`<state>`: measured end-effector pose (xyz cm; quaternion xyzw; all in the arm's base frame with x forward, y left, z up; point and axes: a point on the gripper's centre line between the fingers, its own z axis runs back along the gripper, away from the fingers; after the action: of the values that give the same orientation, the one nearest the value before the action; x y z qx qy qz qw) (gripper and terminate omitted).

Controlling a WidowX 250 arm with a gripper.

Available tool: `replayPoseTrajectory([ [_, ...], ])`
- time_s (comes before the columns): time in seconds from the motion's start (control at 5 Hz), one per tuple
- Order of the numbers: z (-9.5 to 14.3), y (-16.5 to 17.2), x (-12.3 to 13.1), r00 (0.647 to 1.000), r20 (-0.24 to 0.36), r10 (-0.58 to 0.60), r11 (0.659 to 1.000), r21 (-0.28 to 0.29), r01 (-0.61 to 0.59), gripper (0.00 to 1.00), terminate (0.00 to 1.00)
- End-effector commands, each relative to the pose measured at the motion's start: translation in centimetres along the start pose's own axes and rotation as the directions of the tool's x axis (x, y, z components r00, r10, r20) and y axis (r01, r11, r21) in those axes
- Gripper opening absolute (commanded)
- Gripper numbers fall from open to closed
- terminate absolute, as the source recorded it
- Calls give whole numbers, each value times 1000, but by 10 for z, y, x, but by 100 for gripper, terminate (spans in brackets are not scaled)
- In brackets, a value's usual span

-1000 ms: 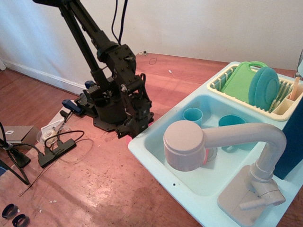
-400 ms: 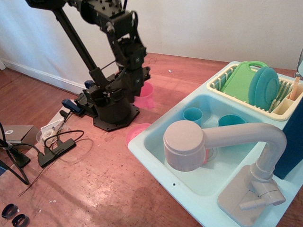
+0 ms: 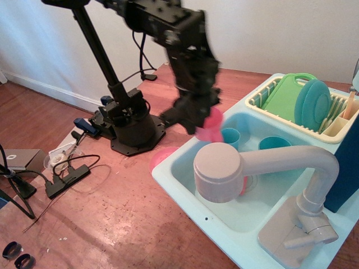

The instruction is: Put cup from anywhere into sink

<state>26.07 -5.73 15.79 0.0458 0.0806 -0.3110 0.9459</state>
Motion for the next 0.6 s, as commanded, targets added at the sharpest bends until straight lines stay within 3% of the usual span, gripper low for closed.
replayPoseTrajectory([
  [0.0,-4,18,37,997,61,-53,999,10,52,0,0],
  [0.2,-13,14,44,996,71,-54,998,-13,56,0,0],
  [0.4,-11,10,38,994,106,-20,1000,-10,22,100,0],
])
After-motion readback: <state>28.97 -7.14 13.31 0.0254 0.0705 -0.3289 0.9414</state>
